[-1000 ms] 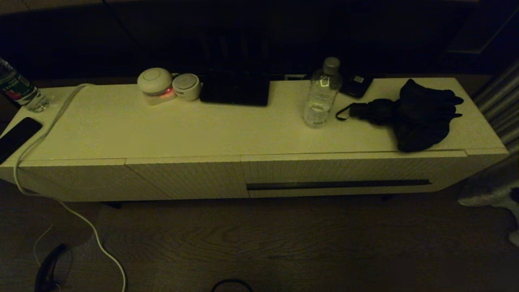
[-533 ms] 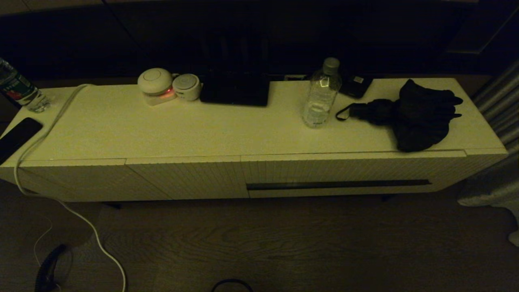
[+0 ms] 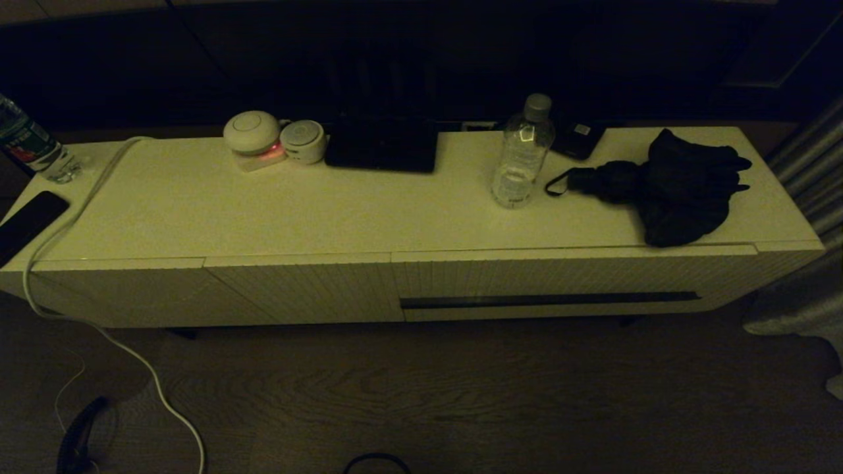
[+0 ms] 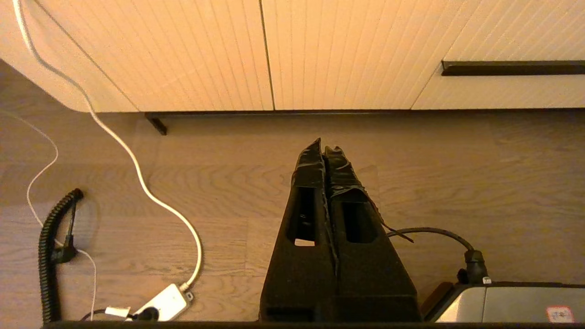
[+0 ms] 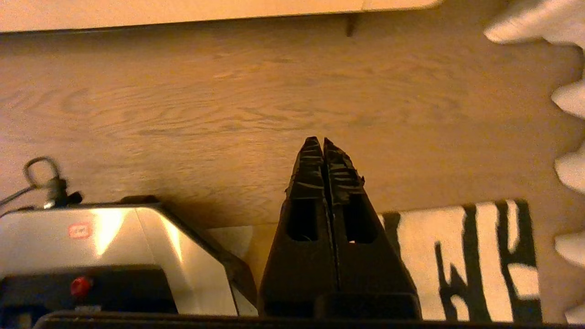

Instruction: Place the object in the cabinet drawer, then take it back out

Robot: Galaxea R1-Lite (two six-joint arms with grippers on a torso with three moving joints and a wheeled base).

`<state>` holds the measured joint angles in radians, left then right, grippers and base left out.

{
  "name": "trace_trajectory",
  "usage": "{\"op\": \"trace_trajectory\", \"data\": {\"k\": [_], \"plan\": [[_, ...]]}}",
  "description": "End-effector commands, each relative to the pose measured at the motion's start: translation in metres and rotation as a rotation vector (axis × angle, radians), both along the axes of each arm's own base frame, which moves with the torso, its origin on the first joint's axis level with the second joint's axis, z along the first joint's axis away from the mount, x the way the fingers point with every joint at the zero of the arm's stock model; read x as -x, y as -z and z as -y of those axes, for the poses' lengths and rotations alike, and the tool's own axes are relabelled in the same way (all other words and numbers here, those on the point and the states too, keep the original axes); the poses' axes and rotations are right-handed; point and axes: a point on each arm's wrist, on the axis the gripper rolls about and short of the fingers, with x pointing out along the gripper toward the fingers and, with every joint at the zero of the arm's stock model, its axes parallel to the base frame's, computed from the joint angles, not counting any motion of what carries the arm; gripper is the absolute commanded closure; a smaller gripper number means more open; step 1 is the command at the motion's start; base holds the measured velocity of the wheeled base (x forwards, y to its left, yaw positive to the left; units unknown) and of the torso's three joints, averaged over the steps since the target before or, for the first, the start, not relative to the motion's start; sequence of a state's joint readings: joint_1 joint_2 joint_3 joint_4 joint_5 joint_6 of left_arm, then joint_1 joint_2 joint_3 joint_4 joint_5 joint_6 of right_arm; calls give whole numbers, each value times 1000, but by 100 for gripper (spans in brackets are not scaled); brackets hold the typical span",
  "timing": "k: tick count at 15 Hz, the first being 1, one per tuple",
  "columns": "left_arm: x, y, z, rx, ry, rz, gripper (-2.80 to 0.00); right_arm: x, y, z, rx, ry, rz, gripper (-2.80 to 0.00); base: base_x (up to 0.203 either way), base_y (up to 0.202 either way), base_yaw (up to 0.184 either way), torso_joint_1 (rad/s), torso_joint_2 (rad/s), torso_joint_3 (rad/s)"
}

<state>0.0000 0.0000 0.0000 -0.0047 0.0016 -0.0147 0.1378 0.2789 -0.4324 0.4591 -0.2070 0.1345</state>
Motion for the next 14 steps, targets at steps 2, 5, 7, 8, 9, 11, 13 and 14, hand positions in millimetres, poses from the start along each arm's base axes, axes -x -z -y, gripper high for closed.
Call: {"op": "trace_trajectory", "data": {"k": [2, 5, 7, 8, 9, 11, 13, 14], "plan": [[0, 0, 0, 1, 0, 1, 0, 1, 12, -5, 3, 5, -24, 0, 0, 0, 0, 0, 0, 0], [0, 0, 0, 1, 0, 1, 0, 7, 28, -11, 63, -112, -19, 0, 0, 0, 0, 0, 0, 0], [0, 0, 0, 1, 0, 0, 0, 15, 48, -11, 106, -148, 38, 0, 0, 0, 0, 0, 0, 0], [0, 0, 0, 1, 0, 0, 0, 18, 53, -10, 120, -158, 66, 0, 0, 0, 0, 0, 0, 0], [0, 0, 0, 1, 0, 1, 0, 20, 58, -10, 126, -163, 83, 0, 0, 0, 0, 0, 0, 0], [0, 0, 0, 1, 0, 0, 0, 14, 72, -10, 123, -159, 49, 0, 0, 0, 0, 0, 0, 0], [0, 0, 0, 1, 0, 2, 0, 5, 70, -10, 121, -134, 167, 0, 0, 0, 0, 0, 0, 0], [0, 0, 0, 1, 0, 1, 0, 2, 71, -9, 122, -127, 205, 0, 0, 0, 0, 0, 0, 0]]}}
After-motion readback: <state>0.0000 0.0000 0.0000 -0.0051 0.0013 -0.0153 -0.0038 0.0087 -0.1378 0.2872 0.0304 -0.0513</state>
